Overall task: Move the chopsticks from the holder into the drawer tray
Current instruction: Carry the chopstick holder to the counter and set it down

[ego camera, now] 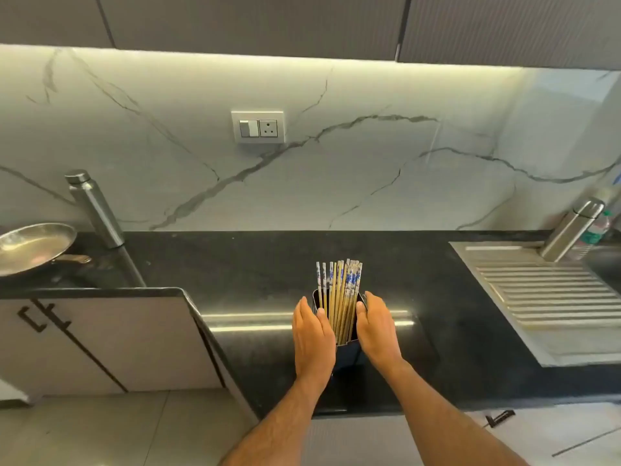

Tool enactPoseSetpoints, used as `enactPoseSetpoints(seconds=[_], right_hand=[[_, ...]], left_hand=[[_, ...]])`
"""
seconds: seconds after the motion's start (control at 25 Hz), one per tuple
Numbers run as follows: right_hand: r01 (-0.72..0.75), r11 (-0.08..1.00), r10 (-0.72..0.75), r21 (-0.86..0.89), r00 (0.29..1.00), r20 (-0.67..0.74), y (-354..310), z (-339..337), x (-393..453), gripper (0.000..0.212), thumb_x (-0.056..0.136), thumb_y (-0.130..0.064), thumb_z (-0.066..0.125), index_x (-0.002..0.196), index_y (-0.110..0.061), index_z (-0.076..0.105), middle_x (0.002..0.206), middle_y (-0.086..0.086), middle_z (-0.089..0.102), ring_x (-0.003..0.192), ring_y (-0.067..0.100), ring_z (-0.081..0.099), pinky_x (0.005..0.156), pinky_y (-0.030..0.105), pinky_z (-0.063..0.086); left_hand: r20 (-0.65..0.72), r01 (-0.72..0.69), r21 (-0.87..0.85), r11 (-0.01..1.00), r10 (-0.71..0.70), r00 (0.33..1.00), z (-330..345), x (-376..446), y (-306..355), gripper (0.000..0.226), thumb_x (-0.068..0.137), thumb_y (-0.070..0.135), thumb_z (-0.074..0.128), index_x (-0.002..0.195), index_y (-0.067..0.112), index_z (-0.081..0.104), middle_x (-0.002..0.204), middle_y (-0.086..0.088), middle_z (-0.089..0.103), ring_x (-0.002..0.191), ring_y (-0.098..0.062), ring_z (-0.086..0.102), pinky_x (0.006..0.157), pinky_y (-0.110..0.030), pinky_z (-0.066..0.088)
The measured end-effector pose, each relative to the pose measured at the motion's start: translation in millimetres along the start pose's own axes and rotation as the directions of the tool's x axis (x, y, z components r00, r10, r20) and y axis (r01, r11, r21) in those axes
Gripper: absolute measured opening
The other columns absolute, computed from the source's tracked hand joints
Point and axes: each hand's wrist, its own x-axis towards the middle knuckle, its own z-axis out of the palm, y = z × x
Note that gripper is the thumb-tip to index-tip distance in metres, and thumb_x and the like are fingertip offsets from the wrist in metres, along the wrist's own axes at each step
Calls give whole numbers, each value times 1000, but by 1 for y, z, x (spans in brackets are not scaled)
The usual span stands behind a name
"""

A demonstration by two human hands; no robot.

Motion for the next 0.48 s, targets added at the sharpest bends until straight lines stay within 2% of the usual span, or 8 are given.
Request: enactPoseSetpoints(seconds=[0.12,0.24,0.36,0.48], right_hand=[[-152,980,144,132,988,62,11,6,7,33,106,-21,37,83,-25,62,81,-4,67,75,11,64,66,27,54],[-250,942,233,225,967,99,23,10,8,35,106,-17,37,85,-14,65,82,3,69,77,16,66,63,23,50],[-271,924,249,270,962,114,29,11,7,37,106,-15,37,80,-13,64,79,5,69,72,13,64,60,21,49],[-249,930,230,270,968,102,26,12,3,39,106,-13,38,77,-19,63,77,-2,68,70,5,65,58,15,50]], left_hand=[[15,84,-41,996,-84,996,13,5,-2,37,107,28,33,139,16,47,128,10,52,124,-14,53,96,-23,43],[52,94,-88,992,-89,995,22,7,-7,28,107,23,31,112,18,58,100,4,62,95,-12,62,76,-22,51],[42,106,-66,992,-103,994,28,6,-8,28,108,19,29,105,15,56,90,-1,62,82,-14,62,66,-24,51],[28,110,-10,994,-110,994,31,5,-6,25,108,19,30,102,15,54,82,-3,61,72,-14,62,58,-21,47]])
